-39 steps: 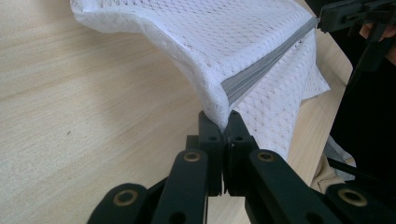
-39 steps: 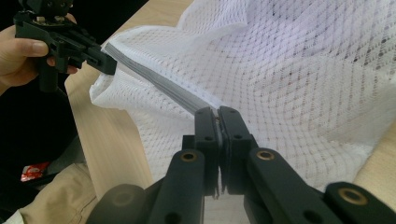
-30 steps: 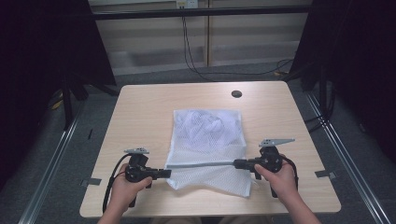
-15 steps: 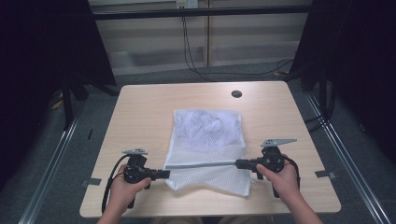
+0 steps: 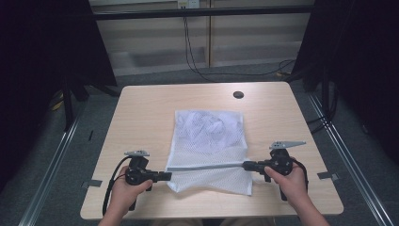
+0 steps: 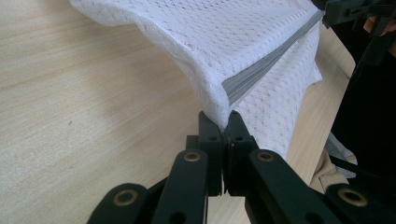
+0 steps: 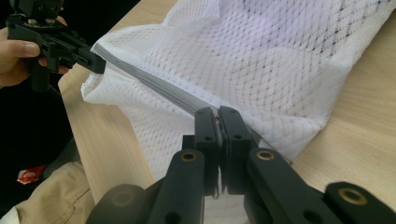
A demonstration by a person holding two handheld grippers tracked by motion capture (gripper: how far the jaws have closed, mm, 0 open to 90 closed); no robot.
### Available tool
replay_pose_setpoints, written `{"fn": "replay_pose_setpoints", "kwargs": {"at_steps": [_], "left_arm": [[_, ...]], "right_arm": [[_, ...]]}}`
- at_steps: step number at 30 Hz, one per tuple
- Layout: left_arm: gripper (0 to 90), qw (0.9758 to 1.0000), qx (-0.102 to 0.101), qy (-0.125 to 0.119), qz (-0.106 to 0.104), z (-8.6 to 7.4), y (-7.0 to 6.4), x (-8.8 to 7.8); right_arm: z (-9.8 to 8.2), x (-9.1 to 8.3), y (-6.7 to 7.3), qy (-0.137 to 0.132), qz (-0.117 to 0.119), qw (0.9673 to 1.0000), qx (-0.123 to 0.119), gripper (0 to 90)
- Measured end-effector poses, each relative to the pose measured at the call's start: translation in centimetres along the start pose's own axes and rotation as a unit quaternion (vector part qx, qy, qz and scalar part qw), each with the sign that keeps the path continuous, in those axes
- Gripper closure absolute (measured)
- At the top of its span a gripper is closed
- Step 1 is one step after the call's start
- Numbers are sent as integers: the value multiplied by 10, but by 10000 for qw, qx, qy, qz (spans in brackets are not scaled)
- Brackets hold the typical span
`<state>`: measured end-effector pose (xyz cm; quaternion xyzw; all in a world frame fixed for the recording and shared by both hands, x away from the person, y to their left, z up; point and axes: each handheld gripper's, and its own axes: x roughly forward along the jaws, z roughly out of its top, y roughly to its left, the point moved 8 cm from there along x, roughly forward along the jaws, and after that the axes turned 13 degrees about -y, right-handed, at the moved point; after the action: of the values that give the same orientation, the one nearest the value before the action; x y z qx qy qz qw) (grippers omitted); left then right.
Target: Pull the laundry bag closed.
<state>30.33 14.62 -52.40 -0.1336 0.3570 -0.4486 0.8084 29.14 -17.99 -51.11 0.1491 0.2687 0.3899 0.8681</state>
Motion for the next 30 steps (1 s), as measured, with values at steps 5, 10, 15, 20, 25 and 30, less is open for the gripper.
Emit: {"fn": "replay_pose_setpoints", "kwargs": {"at_steps": [5,10,15,20,25,30], "left_arm": [[884,10000,18,19,-7,0,1,-1],[884,10000,53,58,-2,-1,1,0],[884,10000,34,52,-13,0,0,0],[885,10000,53,40,5,0,1,0],[885,10000,65,53,41,1,1,-1],[885,9999,75,52,47,1,0,1]], "right_arm": [[0,-6,-4,-53,-66,9999,59,873],[0,-7,-6,-82,-85,9999,65,873],[-1,-8,-7,-88,-89,9999,55,873],[-1,-12,-10,-116,-146,9998,70,873],[-2,-16,-13,-133,-202,9996,114,873],[-2,-19,-15,-168,-245,9994,155,873]]}}
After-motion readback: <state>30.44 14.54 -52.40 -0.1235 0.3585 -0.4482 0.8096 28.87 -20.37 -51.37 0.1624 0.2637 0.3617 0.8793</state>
